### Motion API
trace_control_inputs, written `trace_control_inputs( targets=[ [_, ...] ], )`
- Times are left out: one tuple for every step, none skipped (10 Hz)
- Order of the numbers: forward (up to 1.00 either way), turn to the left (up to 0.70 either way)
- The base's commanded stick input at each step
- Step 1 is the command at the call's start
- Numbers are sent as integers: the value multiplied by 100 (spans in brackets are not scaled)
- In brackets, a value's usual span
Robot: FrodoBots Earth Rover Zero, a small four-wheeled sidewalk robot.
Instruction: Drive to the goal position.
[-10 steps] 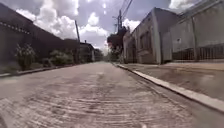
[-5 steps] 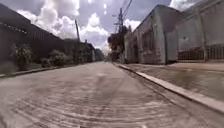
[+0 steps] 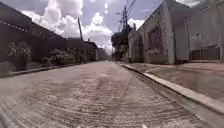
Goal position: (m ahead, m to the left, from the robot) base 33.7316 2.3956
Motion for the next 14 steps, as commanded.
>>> trace_control_inputs(
  targets=[
    [85, 0],
    [85, 0],
    [85, 0],
    [85, 0],
    [85, 0],
    [85, 0],
    [85, 0],
    [85, 0],
    [85, 0],
    [85, 0],
    [85, 0],
    [85, 0],
    [85, 0],
    [85, 0]
  ],
)
